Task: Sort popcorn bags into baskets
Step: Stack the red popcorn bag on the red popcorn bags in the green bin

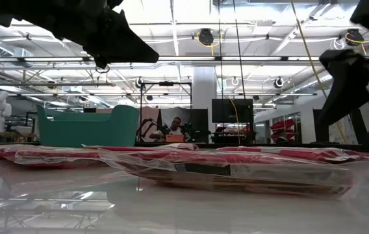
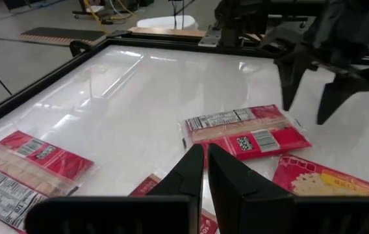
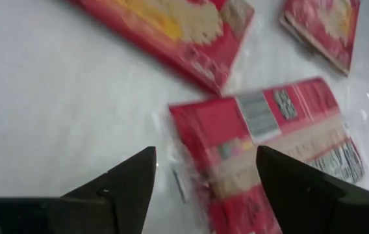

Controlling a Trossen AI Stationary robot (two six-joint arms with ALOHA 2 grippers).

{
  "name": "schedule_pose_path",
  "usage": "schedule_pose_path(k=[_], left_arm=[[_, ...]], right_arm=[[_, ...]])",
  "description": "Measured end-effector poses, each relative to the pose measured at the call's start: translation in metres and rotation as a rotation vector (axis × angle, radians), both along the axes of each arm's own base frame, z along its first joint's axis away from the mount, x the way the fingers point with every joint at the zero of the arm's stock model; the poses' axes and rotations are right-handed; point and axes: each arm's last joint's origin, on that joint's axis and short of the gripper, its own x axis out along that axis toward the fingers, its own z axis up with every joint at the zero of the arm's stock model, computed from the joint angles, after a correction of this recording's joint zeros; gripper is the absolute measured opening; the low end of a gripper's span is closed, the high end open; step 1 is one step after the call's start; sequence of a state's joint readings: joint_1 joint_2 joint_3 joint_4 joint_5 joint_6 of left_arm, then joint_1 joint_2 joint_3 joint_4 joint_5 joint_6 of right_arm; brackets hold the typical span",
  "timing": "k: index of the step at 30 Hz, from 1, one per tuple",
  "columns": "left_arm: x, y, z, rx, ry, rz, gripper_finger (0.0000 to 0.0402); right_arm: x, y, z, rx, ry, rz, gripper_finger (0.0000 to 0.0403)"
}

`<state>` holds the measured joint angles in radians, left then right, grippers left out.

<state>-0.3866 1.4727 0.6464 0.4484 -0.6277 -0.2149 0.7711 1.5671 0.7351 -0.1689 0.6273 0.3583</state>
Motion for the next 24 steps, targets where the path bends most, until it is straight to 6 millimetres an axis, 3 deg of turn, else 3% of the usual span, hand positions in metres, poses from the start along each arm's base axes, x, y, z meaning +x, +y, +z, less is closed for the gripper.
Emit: schedule_pose_path(k=[10,14,20,24], left_arm=[[0.0,0.0,0.0,0.003,0.004,-0.001,0.0024],[0.0,0.0,0.0,0.005,0.006,-0.001,0.0024],[0.0,0.0,0.0,0.009,0.007,-0.002,0.0024],[0.0,0.0,0.0,0.011,0.007,-0.003,0.0024]], right_arm=[[0.0,-0.032,-0.027,0.074,-0.017,-0.036,0.0244],[-0.001,-0.044,-0.035,0.115,-0.042,-0.037,0.0177],[0.0,-0.055,-0.039,0.098,-0.063,-0.071,0.0026],[0.006,-0.057,-0.034,0.11,-0.111,-0.04,0.0013]])
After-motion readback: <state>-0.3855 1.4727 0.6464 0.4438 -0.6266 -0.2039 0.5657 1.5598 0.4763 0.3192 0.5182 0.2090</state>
